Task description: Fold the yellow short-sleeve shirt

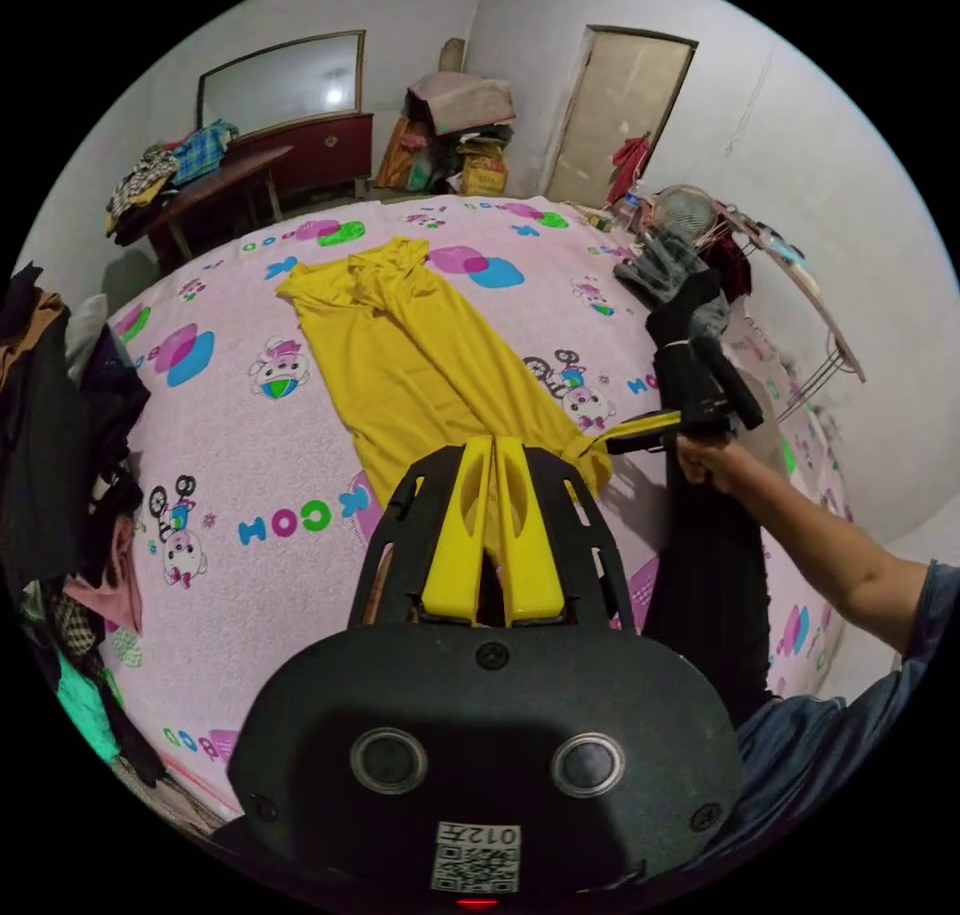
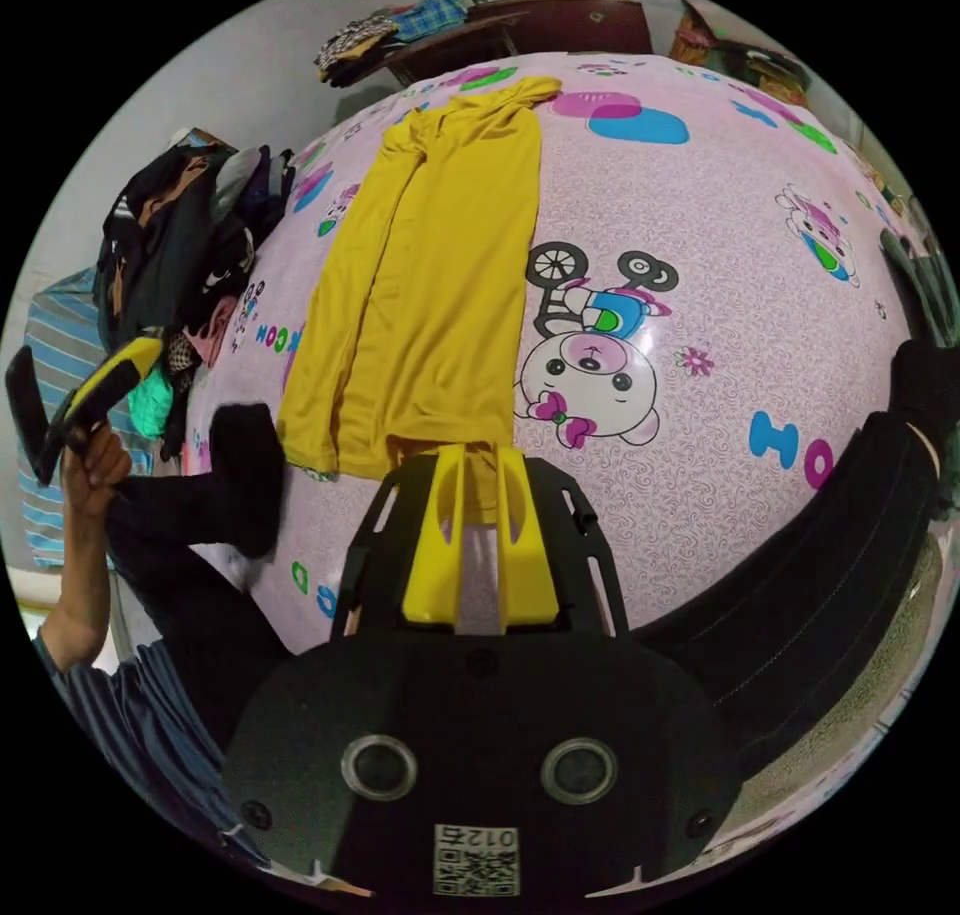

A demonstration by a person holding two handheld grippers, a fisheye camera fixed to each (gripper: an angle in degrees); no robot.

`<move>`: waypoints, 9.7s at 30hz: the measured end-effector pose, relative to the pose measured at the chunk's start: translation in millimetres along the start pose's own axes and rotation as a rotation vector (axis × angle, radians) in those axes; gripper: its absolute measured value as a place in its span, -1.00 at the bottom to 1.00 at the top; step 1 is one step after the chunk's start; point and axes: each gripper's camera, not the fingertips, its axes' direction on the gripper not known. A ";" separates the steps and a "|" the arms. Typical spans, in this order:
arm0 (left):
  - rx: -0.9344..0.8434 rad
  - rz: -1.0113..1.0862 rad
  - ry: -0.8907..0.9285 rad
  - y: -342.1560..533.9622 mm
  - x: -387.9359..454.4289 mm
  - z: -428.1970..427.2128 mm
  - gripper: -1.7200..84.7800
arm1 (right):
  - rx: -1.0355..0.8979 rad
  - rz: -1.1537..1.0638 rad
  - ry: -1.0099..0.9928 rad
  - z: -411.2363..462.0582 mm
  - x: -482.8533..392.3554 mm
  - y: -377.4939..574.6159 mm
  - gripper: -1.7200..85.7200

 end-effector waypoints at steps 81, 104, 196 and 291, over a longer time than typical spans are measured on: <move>-0.195 -0.081 0.044 -93.7 -226.1 134.8 -0.95 | 0.191 0.161 -0.018 43.4 31.1 -21.4 -0.98; 0.102 -0.069 0.155 -182.7 -228.7 127.6 -0.96 | 0.242 0.205 -0.161 26.1 85.0 -26.2 -0.98; -0.066 -0.220 0.165 -120.5 -219.1 188.7 -0.96 | 0.233 0.118 -0.044 28.6 -19.5 -21.8 -0.89; -0.359 0.211 0.092 38.5 -5.8 -43.5 -0.96 | -0.130 -0.300 0.086 -70.9 -202.3 -9.5 -0.96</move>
